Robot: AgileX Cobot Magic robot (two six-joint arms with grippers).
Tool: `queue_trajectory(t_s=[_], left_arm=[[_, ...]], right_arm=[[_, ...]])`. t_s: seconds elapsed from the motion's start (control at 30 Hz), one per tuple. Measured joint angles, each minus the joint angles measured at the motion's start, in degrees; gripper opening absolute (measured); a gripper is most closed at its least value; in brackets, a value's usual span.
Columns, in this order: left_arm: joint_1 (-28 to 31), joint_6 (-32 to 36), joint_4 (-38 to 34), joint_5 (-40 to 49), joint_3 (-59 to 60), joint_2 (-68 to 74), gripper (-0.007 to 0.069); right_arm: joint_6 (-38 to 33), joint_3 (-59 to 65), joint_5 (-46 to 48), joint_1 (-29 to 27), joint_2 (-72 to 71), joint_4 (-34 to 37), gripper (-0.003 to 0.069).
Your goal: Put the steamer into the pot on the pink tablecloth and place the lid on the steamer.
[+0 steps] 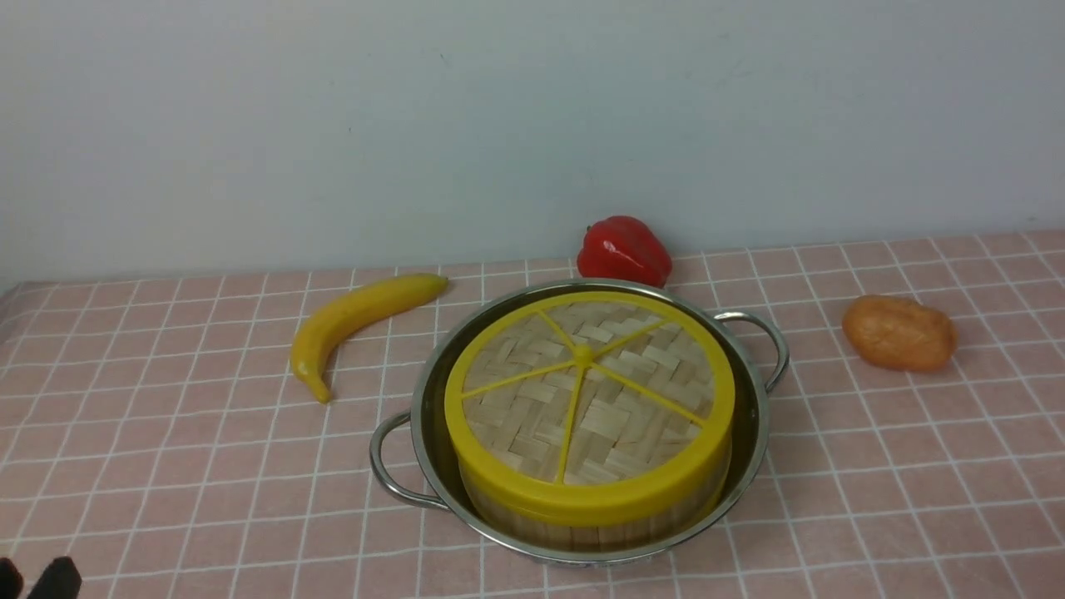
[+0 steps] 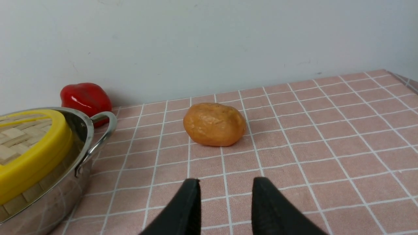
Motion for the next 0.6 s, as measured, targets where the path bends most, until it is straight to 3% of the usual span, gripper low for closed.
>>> queue_trajectory(t_s=[0.17,0.6], left_arm=[[0.11,-0.69,-0.16,4.70,1.88,-1.29,0.0243],[0.11,2.63,0.19,4.84,1.88,-1.43,0.0243]], right_arm=[[0.16,0.00,-0.01,0.00,0.00,0.00,0.0240],[0.16,0.00,-0.01,0.00,0.00,0.00,0.0240]])
